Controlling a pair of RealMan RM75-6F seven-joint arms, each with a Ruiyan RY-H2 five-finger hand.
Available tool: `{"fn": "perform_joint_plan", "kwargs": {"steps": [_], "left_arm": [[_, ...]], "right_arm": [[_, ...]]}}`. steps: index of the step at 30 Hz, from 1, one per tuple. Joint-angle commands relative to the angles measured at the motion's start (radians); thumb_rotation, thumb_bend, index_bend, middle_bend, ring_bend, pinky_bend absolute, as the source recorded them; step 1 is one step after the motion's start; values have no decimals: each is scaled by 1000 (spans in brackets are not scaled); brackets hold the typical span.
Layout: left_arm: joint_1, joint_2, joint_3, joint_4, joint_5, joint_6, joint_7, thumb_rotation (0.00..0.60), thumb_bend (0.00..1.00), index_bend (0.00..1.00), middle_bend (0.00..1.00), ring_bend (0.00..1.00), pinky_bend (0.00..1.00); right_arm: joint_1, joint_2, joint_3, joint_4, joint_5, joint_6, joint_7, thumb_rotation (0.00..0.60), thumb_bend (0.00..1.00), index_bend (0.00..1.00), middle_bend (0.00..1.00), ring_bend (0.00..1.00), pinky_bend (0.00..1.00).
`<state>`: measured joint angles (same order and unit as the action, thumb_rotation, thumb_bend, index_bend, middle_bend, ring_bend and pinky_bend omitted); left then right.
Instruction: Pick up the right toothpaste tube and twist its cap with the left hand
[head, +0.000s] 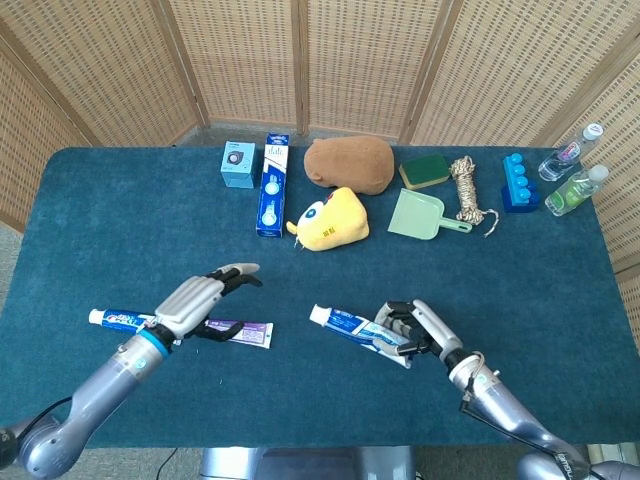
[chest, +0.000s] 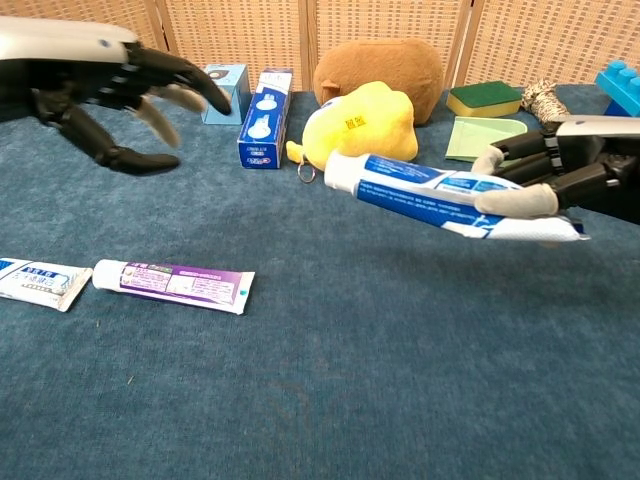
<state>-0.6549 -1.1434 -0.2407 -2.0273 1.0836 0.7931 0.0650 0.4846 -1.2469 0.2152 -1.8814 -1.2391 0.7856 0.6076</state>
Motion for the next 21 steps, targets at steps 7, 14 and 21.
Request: {"fn": "perform_joint_plan", "kwargs": {"steps": [7, 14, 21], "left_arm": [[-110, -50, -26, 46, -66, -93, -58, 600, 334, 240, 87, 47, 214], [-164, -84, -36, 73, -103, -102, -71, 600, 333, 259, 86, 45, 206], [-212, -105, -35, 90, -150, -104, -67, 600, 334, 259, 86, 45, 208]], "right_arm": [[13, -6, 11, -6, 28, -1, 21, 600, 645, 919, 718, 702, 729], [8, 3, 6, -19, 22, -1, 46, 600, 647, 919, 718, 704, 731], [-1, 12, 1, -30, -8, 5, 88, 600, 646, 919, 717, 704, 730]]}}
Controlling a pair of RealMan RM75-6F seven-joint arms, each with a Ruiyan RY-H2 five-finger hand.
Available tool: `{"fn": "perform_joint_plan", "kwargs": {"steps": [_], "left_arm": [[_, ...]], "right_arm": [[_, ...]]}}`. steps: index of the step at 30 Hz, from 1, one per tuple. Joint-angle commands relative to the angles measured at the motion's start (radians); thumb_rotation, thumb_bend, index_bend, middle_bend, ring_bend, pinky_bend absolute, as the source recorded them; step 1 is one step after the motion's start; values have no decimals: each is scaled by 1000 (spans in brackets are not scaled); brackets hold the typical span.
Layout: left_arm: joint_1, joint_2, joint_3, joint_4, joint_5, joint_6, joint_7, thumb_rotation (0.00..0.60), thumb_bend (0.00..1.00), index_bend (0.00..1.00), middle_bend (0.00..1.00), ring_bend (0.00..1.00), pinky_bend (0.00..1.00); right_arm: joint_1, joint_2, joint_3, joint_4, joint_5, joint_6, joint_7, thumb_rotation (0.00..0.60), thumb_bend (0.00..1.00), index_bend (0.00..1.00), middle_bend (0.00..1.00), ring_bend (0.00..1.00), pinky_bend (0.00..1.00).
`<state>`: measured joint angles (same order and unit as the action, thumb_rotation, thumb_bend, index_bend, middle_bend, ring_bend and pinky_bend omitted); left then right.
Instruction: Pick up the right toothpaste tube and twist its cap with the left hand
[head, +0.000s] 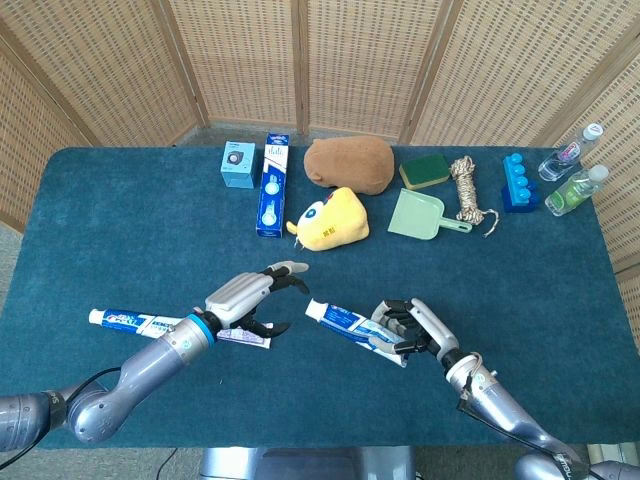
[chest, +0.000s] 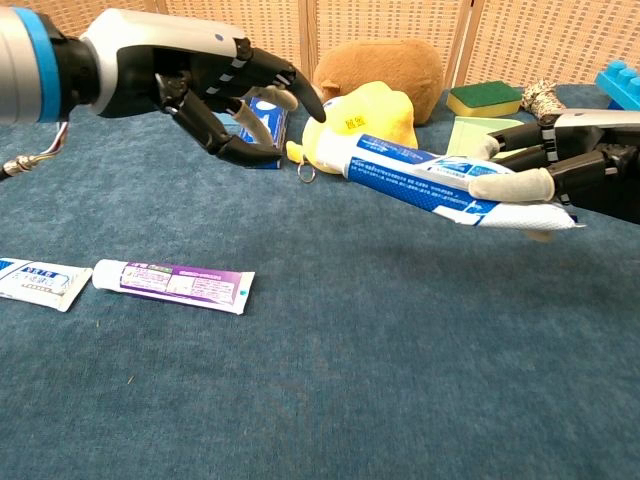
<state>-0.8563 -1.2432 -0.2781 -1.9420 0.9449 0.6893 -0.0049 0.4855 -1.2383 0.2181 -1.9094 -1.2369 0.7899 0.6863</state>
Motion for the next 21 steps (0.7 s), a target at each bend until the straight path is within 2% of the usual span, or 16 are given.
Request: {"fn": "perform_joint_plan", "kwargs": {"steps": [1, 21], "left_arm": [[-17, -7, 4, 6, -17, -1, 3, 600, 334, 259, 86, 45, 208], [-78, -38, 20, 24, -52, 12, -18, 600, 334, 295, 93, 45, 214]], "right_arm": [[-2, 4, -3, -3, -14, 0, 15, 600, 646, 918, 717, 704, 730], [13, 10, -10, -12, -47, 2, 60, 600, 647, 917, 717, 708, 732]]}}
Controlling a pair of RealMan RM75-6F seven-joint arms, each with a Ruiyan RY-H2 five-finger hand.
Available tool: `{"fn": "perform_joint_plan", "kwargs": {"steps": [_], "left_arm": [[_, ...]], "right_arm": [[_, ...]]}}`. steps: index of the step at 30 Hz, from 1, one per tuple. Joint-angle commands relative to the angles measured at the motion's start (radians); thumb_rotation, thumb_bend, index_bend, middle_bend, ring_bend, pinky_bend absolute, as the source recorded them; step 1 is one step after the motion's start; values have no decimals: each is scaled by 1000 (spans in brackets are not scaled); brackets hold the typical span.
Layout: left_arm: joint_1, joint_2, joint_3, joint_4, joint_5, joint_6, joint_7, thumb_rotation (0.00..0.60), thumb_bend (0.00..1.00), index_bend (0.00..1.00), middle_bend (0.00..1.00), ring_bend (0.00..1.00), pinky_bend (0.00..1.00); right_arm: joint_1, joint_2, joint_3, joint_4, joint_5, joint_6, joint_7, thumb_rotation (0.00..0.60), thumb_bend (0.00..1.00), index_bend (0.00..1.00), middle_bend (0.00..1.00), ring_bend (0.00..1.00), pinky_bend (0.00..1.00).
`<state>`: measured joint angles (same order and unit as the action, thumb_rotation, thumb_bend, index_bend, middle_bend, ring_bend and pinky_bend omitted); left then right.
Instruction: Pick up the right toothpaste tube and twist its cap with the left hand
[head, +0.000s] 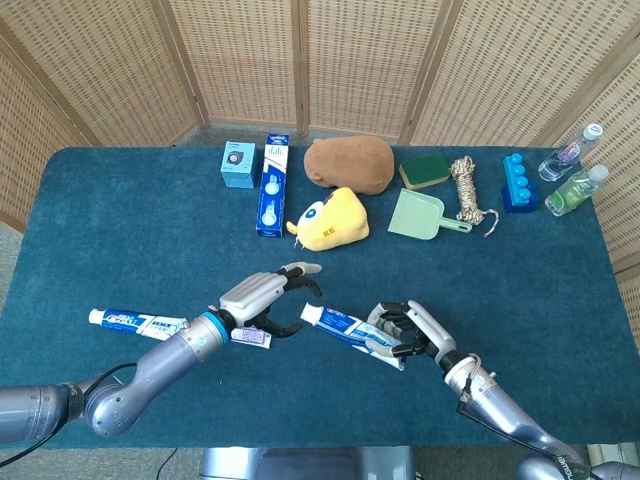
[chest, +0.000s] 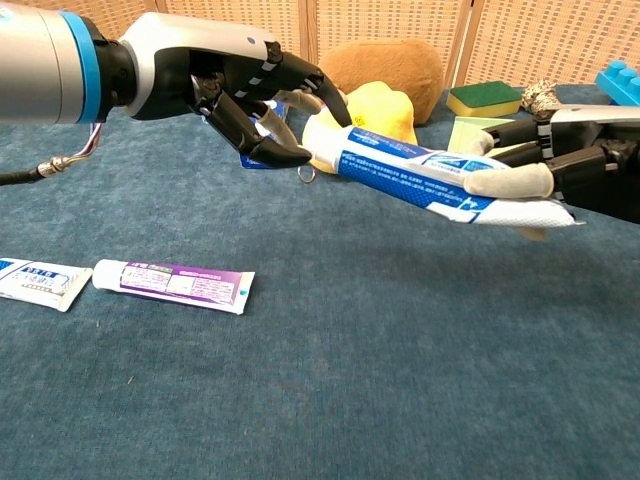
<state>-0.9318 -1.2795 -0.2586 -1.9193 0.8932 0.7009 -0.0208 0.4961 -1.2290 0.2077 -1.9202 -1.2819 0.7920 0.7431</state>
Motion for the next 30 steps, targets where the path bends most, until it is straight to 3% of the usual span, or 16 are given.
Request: {"fn": "perform_joint_plan", "kwargs": {"steps": [1, 21, 30], "left_arm": [[-4, -2, 1, 2, 0, 2, -3, 600, 334, 303, 95, 45, 214], [-22, -24, 12, 11, -1, 35, -13, 600, 362, 357, 119, 47, 217], [-23, -40, 16, 14, 3, 57, -11, 600, 366, 434, 134, 54, 217]], "right_arm": [[3, 2, 0, -2, -2, 0, 5, 600, 647, 917, 717, 708, 732], [3, 20, -16, -6, -18, 7, 37, 600, 647, 916, 717, 708, 732], [0, 22, -15, -7, -1, 18, 48, 600, 646, 916, 716, 712, 733]]}}
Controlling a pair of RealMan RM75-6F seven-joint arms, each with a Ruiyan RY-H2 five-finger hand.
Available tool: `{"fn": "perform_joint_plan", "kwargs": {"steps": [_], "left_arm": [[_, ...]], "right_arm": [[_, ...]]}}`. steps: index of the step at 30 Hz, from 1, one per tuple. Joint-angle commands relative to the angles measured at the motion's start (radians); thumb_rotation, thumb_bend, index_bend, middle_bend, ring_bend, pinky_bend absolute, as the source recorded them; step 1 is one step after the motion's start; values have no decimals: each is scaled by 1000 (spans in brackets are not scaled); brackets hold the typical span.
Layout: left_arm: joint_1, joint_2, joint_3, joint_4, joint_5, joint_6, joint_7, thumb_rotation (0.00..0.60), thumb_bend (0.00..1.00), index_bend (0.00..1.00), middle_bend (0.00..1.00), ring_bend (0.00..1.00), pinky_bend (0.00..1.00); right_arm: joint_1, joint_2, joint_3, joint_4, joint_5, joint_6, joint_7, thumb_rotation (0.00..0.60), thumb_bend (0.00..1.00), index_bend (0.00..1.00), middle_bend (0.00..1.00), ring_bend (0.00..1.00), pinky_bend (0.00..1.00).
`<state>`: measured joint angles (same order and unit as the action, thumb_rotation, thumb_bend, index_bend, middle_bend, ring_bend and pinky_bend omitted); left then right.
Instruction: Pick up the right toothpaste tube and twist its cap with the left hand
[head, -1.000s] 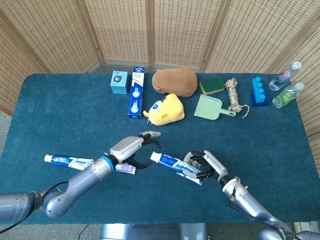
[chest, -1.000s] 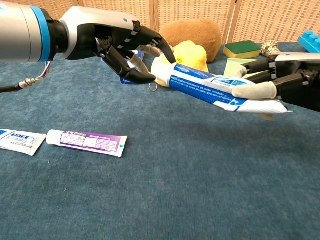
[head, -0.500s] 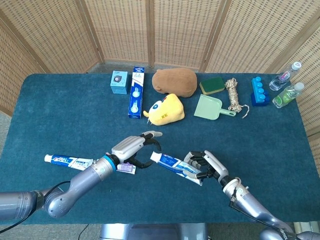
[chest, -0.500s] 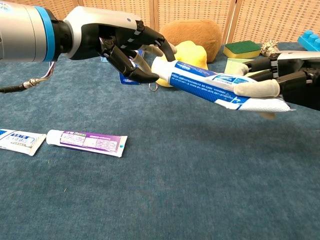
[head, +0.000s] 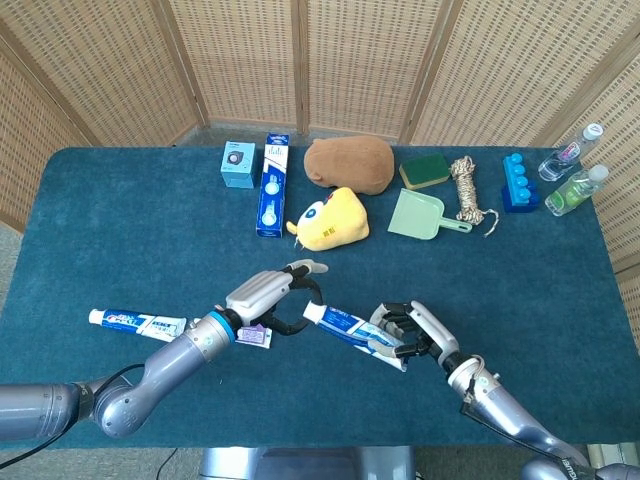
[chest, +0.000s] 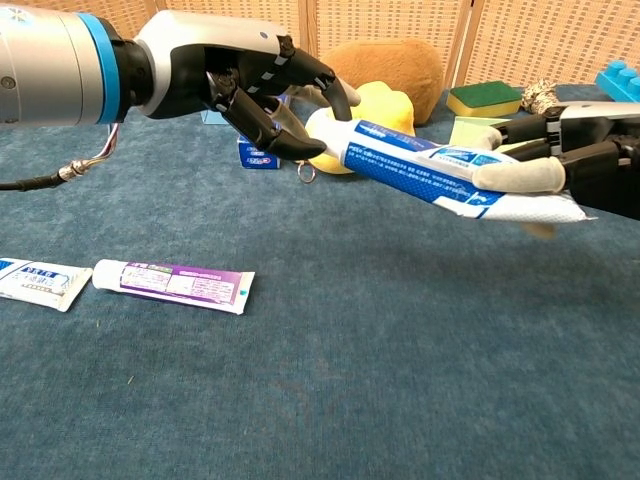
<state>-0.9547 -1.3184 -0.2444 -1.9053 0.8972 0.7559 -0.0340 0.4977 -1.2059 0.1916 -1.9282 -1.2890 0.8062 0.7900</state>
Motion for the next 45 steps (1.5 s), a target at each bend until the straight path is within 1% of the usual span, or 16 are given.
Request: {"fn": "perform_joint_plan", "kwargs": {"steps": [1, 12, 28, 45], "left_arm": [[0, -1, 3, 0, -1, 3, 3, 600, 366, 442, 135, 55, 218], [0, -2, 4, 0, -12, 27, 11, 600, 365, 484, 143, 57, 220], [1, -12, 7, 4, -8, 42, 17, 600, 366, 515, 153, 60, 222], [9, -15, 9, -4, -6, 67, 32, 600, 366, 564, 169, 65, 224]], "right_arm": [[-1, -1, 2, 1, 8, 4, 2, 600, 646, 916, 715, 712, 733], [-3, -5, 17, -3, 59, 12, 5, 600, 646, 914, 715, 717, 733], [-7, -16, 38, -16, 151, 25, -36, 600, 650, 911, 715, 729, 745], [-5, -30, 72, -52, 354, 70, -156, 600, 653, 908, 716, 741, 751]]}}
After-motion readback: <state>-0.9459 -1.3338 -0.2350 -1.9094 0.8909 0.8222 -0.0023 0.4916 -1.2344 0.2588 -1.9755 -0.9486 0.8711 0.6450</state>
